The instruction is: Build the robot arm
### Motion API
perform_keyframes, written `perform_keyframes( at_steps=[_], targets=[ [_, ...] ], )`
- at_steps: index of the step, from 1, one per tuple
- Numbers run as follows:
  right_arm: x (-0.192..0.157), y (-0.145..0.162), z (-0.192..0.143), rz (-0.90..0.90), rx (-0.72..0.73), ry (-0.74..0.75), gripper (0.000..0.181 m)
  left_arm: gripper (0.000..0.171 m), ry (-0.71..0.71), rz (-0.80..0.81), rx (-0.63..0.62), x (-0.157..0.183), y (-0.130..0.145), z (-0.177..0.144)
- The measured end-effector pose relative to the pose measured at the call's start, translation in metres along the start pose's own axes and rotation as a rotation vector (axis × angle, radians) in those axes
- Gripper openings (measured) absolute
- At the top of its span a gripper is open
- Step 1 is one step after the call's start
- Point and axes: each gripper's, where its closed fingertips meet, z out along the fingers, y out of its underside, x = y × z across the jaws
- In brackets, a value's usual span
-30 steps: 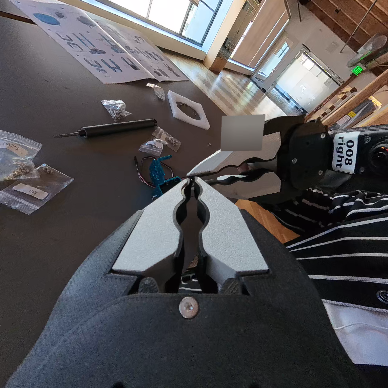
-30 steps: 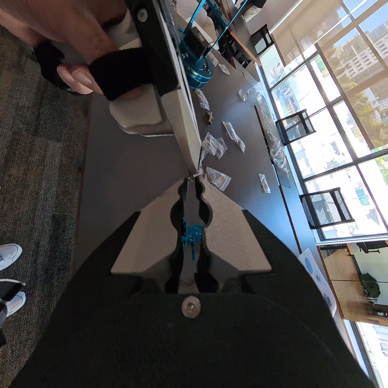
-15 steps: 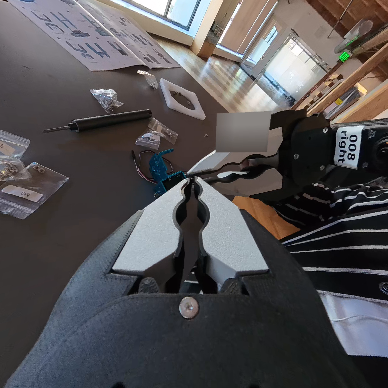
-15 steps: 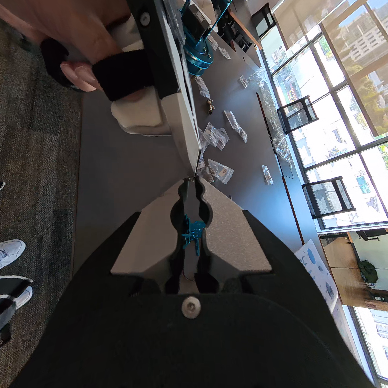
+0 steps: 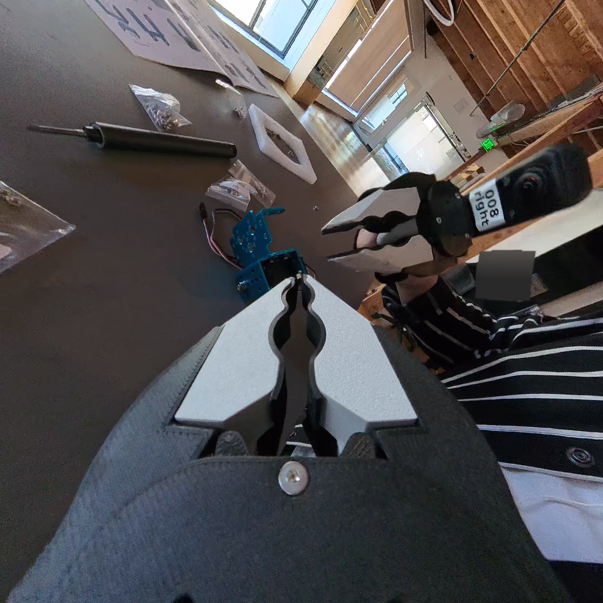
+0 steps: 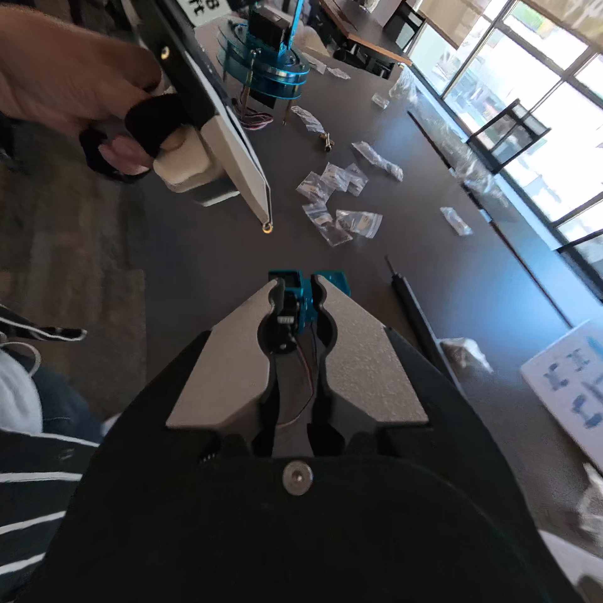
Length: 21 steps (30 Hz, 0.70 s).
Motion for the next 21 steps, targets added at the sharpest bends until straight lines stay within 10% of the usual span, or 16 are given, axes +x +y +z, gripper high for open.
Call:
perform_keyframes(
  at_steps=[6, 21],
  targets=[
    [-0.001, 0.019, -0.011, 0.132, 0.038, -0.201, 0.021, 0.000, -0.037, -0.026, -0.006, -0.001, 0.017, 0.020],
    [-0.016, 0.010, 0.009, -0.501, -0.020, -0.773, 0.018, 0.000, -0.249, -0.036, 0.151, 0.002, 0.017, 0.007]
  ],
)
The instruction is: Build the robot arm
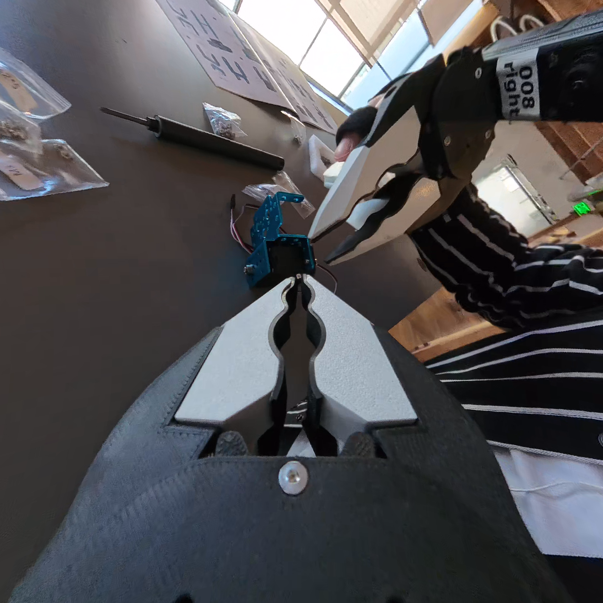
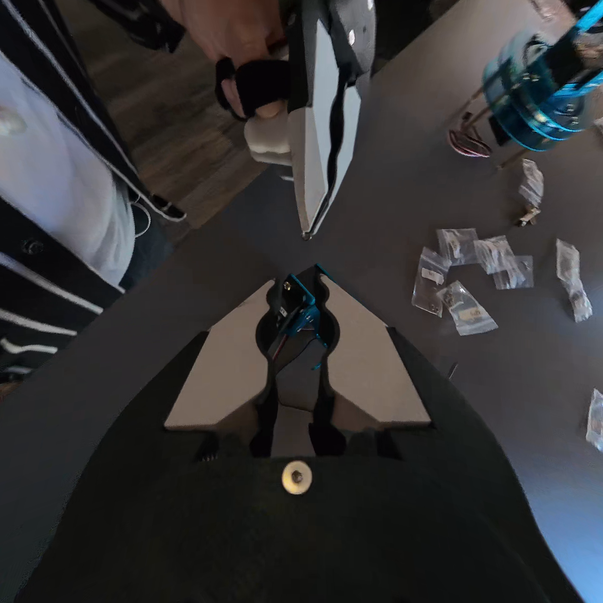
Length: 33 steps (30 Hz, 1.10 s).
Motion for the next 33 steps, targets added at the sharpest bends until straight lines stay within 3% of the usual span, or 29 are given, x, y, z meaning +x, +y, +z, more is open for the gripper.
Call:
perform_keyframes(
  at_steps=[9, 22, 33],
  targets=[
    [-0.003, 0.008, 0.008, -0.107, -0.114, -0.209, 0.009, 0.000, -0.071, -0.012, 0.081, -0.001, -0.006, -0.015],
    [-0.004, 0.004, 0.010, -0.116, -0.018, -0.174, 0.008, 0.000, -0.025, 0.019, 0.071, -0.002, -0.007, 0.018],
    [-0.002, 0.004, 0.009, -0.079, 0.064, -0.090, 0.008, 0.000, -0.005, 0.032, 0.036, -0.003, 0.001, 0.027]
  ],
)
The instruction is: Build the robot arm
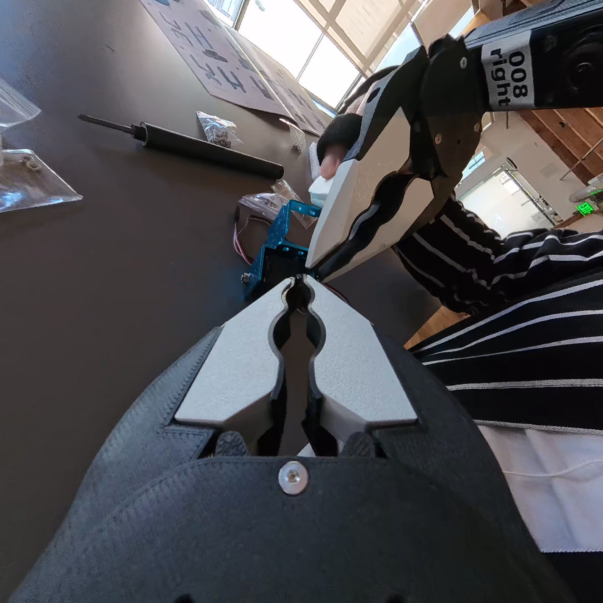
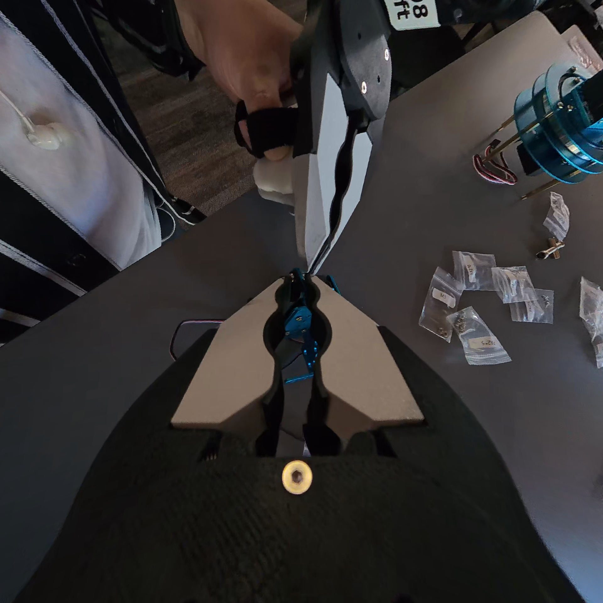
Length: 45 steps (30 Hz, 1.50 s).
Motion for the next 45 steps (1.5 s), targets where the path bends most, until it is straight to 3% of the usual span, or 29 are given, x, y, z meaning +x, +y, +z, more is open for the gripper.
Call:
perform_keyframes(
  at_steps=[10, 24, 45],
  targets=[
    [-0.0022, -0.0002, -0.0014, 0.021, 0.042, -0.009, 0.008, 0.000, 0.075, 0.193, -0.086, 0.0054, 0.0023, 0.0011],
    [-0.0055, -0.0011, -0.0012, 0.046, 0.049, -0.025, 0.008, 0.000, 0.129, 0.248, -0.143, 0.0092, 0.0050, 0.0014],
    [-0.0060, -0.0009, -0.0010, 0.074, 0.019, -0.052, 0.008, 0.000, 0.222, 0.113, -0.151, 0.0092, 0.0049, 0.0018]
  ],
)
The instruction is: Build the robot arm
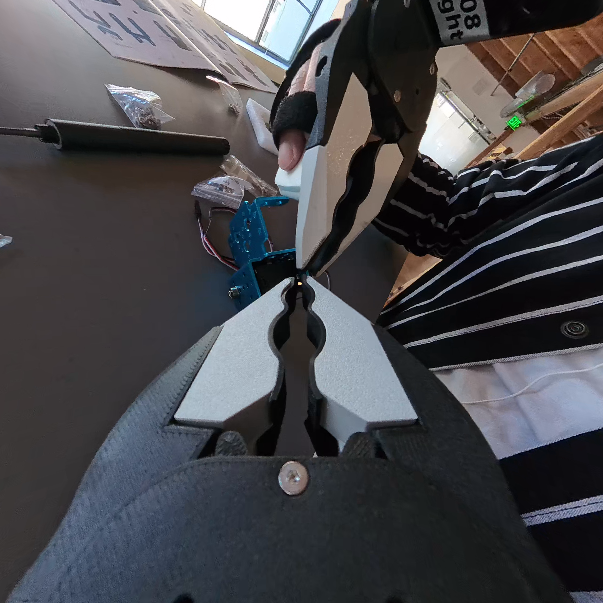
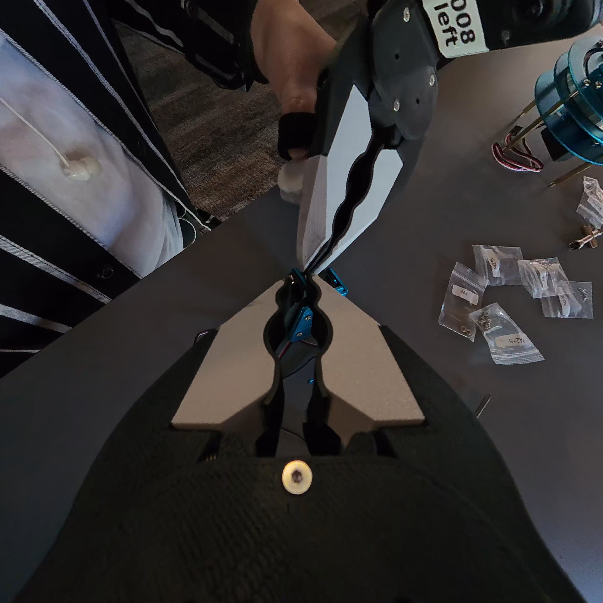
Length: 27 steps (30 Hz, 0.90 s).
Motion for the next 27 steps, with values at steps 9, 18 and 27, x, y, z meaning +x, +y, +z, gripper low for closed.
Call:
perform_keyframes(
  at_steps=[9, 18, 27],
  targets=[
    [-0.0004, -0.0006, 0.0007, 0.001, 0.005, 0.005, 0.009, 0.000, 0.051, -0.052, -0.009, 0.0002, 0.0008, -0.0004],
    [-0.0003, -0.0003, 0.0005, 0.001, 0.004, 0.004, 0.008, 0.001, 0.082, -0.081, -0.016, 0.0005, 0.0002, -0.0005],
    [0.0018, 0.0000, 0.0009, -0.003, 0.007, 0.022, 0.008, 0.015, 0.100, -0.059, -0.013, 0.0051, -0.0013, 0.0004]
  ],
)
